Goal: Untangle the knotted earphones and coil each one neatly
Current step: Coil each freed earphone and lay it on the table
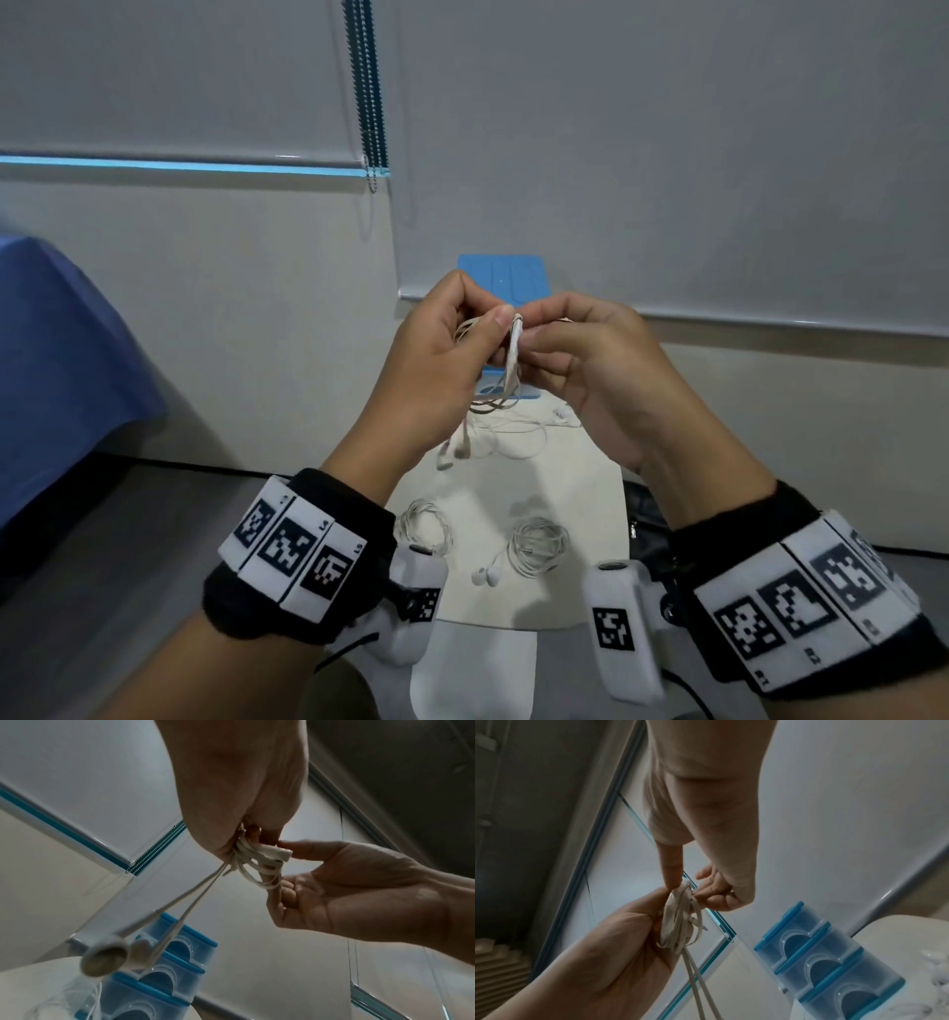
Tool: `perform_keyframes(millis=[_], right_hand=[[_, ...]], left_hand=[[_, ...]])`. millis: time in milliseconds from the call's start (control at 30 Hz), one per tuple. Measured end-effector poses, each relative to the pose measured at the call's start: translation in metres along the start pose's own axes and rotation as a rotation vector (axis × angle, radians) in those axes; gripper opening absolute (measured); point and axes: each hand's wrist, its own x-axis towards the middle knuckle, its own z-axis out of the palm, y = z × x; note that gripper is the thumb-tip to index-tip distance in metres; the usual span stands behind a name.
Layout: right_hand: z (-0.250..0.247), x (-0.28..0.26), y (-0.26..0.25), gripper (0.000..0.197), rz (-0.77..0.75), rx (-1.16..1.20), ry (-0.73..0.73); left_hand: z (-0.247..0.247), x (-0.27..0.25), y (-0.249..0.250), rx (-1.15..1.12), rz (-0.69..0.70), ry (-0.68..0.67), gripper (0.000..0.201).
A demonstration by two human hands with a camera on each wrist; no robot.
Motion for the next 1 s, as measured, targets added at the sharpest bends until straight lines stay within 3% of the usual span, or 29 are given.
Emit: perform_keyframes(millis=[167, 300, 367, 500, 667, 733, 867, 1000], right_hand=[[0.000, 0.001, 0.006, 0.034, 0.098, -0.001, -0.029], [-0.003, 0.002, 0.002, 0.030, 0.211, 0.137, -0.157], [-0.005, 0.003, 0.000, 0.037, 0.201, 0.091, -0.239], [-0.011, 0.007, -0.001, 0.048, 0.117, -0.126, -0.268], [-0.025, 0.008, 0.000, 0.038, -0.074, -0.634, -0.272], [-0.033, 0.009, 0.003, 0.041, -0.089, -0.730, -0.271], [-0.050, 0.013, 0.013, 0.055, -0.033, -0.690, -0.281], [-0.069, 0.012, 0.028, 0.051, 0.091, -0.396, -0.283]], left_hand=[[-0.004, 0.000, -0.005, 0.008, 0.022, -0.035, 0.014], [-0.013, -0.001, -0.010, -0.106, -0.039, -0.170, 0.010], [-0.019, -0.001, -0.012, -0.121, -0.045, -0.244, 0.013], [-0.023, 0.002, -0.011, -0.068, -0.045, -0.290, 0.014], [-0.017, 0.008, -0.018, 0.010, -0.158, -0.225, 0.014], [-0.013, 0.009, -0.023, 0.024, -0.194, -0.211, 0.016], [-0.006, 0.015, -0.030, -0.020, -0.302, -0.255, 0.020], [0.006, 0.022, -0.040, -0.214, -0.490, -0.362, 0.018]])
